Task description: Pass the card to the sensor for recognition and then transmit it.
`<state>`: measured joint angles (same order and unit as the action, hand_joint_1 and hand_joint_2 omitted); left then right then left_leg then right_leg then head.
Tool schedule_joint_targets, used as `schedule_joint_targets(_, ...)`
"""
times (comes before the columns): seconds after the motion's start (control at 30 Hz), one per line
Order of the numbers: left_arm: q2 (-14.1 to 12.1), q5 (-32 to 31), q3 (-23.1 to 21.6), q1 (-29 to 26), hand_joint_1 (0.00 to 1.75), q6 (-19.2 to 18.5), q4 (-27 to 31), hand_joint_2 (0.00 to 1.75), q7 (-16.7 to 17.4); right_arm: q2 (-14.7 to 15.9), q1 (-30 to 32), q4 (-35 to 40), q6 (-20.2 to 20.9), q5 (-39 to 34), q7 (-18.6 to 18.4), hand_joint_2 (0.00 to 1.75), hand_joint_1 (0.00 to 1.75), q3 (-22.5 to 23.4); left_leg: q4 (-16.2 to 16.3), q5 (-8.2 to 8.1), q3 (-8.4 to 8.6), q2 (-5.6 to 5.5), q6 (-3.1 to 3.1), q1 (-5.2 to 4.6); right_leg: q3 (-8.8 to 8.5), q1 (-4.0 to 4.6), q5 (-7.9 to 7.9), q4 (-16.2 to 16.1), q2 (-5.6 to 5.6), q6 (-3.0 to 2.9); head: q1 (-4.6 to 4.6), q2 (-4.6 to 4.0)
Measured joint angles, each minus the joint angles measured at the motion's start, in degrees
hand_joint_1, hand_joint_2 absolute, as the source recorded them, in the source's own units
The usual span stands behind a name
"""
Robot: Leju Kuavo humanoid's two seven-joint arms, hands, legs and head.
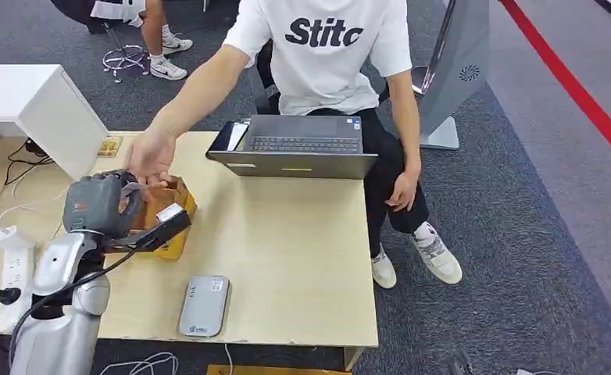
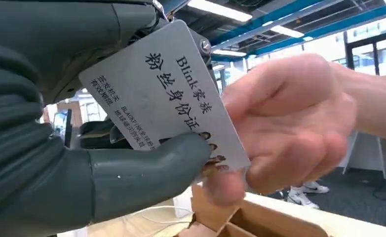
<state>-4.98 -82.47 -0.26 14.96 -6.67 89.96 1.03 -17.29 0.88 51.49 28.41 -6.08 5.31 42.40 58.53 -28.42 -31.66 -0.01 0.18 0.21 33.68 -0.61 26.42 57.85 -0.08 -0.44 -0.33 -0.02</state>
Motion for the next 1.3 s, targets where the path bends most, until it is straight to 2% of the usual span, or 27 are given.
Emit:
schedule_joint_targets(0.17, 0.5, -0.2, 1.3, 0.2, 1.75, 0.0, -1.1, 1.75, 0.0, 0.0, 0.0, -0.1, 0.2, 0.2, 0.0, 1.75, 0.00, 0.1, 0.0, 0.00, 0.00, 0.01, 0.00, 0.00, 0.00, 0.00, -0.01, 0.0, 0.00, 0.00, 0.00, 0.00)
schedule_joint_targets(0.2, 0.6, -0.2, 1.4, 0.2, 1.55, 0.0, -1.2, 1.75, 0.0, 0.0, 0.0, -0.2, 0.2, 0.2, 0.0, 1.75, 0.00, 0.1, 0.0, 0.00, 0.00, 0.01, 0.00, 0.00, 0.00, 0.00, -0.01, 0.0, 0.01, 0.00, 0.00, 0.00)
schedule_joint_targets(0.23, 0.7, -0.2, 1.4, 0.2, 1.55, 0.1, -1.4, 1.75, 0.0, 0.0, 0.0, -0.2, 0.3, 0.2, 0.0, 1.75, 0.00, 0.1, 0.0, 0.00, 0.00, 0.02, 0.00, 0.01, 0.00, 0.00, -0.01, 0.0, 0.03, 0.00, 0.00, 0.00)
schedule_joint_targets(0.27, 0.8, -0.2, 1.5, 0.1, 0.00, 0.1, -1.4, 1.75, 0.0, 0.0, 0.0, -0.2, 0.4, 0.2, 0.0, 1.75, 0.00, 0.1, 0.0, 0.00, 0.00, 0.02, 0.00, 0.01, 0.00, 0.00, -0.01, 0.0, 0.03, 0.00, 0.00, 0.00)
schedule_joint_targets(0.37, 1.1, 0.4, 2.0, 0.0, 0.00, 0.0, -1.4, 1.75, -0.2, 0.0, 0.0, -0.3, 0.5, 0.1, 0.1, 1.75, 0.00, 0.1, 0.0, 0.00, 0.00, 0.02, 0.00, 0.01, 0.01, 0.00, 0.00, 0.0, 0.03, -0.01, 0.00, 0.00)
schedule_joint_targets(0.53, 1.2, 1.8, 2.7, -1.7, 0.00, 0.4, -0.3, 1.75, -2.6, -0.3, 1.9, 0.5, 0.3, -3.6, 1.3, 1.75, 0.00, -1.2, 0.0, -0.01, -0.04, -0.03, -0.01, 0.01, 0.04, 0.01, 0.04, 0.0, -0.01, 0.02, 0.00, 0.00)
schedule_joint_targets(0.7, 0.9, 2.7, 2.7, -5.0, 0.00, 2.8, 2.8, 1.75, -6.6, -0.4, 4.4, 2.4, -0.5, -6.6, 1.2, 1.75, 0.00, -3.4, 0.0, -0.05, -0.04, 0.06, -0.01, 0.01, 0.07, 0.00, 0.03, 0.0, 0.08, 0.02, -0.09, 0.00)
schedule_joint_targets(0.77, -0.2, 2.8, 2.1, -6.8, 0.00, 3.2, 4.4, 1.75, -8.1, -0.5, 5.1, 3.2, -0.5, -6.9, 1.1, 1.75, 0.00, -3.9, 0.0, -0.05, -0.03, 0.06, -0.01, 0.01, 0.08, 0.00, 0.03, 0.0, 0.08, 0.02, -0.04, 0.00)
schedule_joint_targets(0.87, -4.3, 5.6, -1.4, -9.9, 0.00, 2.6, 5.6, 1.75, -11.2, -0.6, 5.3, 3.8, 0.0, -6.8, 1.1, 1.75, 0.00, -3.8, 0.0, -0.05, -0.03, 0.08, -0.02, 0.02, 0.10, 0.01, 0.03, 0.0, 0.15, 0.01, -0.02, 0.00)
schedule_joint_targets(0.97, -8.6, 6.7, -5.1, -12.5, 0.00, 2.4, 5.7, 1.75, -12.3, -0.6, 5.3, 3.9, 0.3, -6.1, 1.3, 1.75, 0.00, -3.7, 0.0, -0.06, -0.02, 0.09, -0.02, 0.03, 0.10, 0.02, 0.04, 0.0, 0.16, 0.00, -0.07, 0.00)
schedule_joint_targets(1.07, -14.2, 5.8, -9.7, -14.9, 0.00, 1.3, 5.5, 1.75, -12.4, -0.6, 5.2, 3.9, 0.4, -4.1, 1.7, 1.75, 0.00, -3.6, 0.0, -0.06, -0.05, 0.09, -0.03, 0.08, 0.10, 0.07, 0.05, 0.0, 0.17, -0.01, -0.09, 0.00)
schedule_joint_targets(1.2, -20.7, 4.1, -13.8, -16.6, 0.00, 1.4, 3.7, 1.75, -10.3, -0.5, 5.1, 3.6, 0.4, -3.1, 2.7, 1.75, 0.00, -3.8, 0.0, -0.03, -0.08, 0.09, -0.07, 0.12, 0.11, 0.10, 0.05, 0.0, 0.15, -0.02, -0.04, 0.00)
schedule_joint_targets(1.3, -22.8, 2.6, -14.4, -17.1, 0.00, 3.0, 2.3, 1.75, -7.5, -0.4, 5.1, 3.4, 0.5, -3.2, 3.1, 1.75, 0.00, -3.9, 0.0, -0.03, -0.07, 0.07, -0.07, 0.11, 0.10, 0.10, 0.05, 0.0, 0.10, -0.02, -0.04, 0.00)
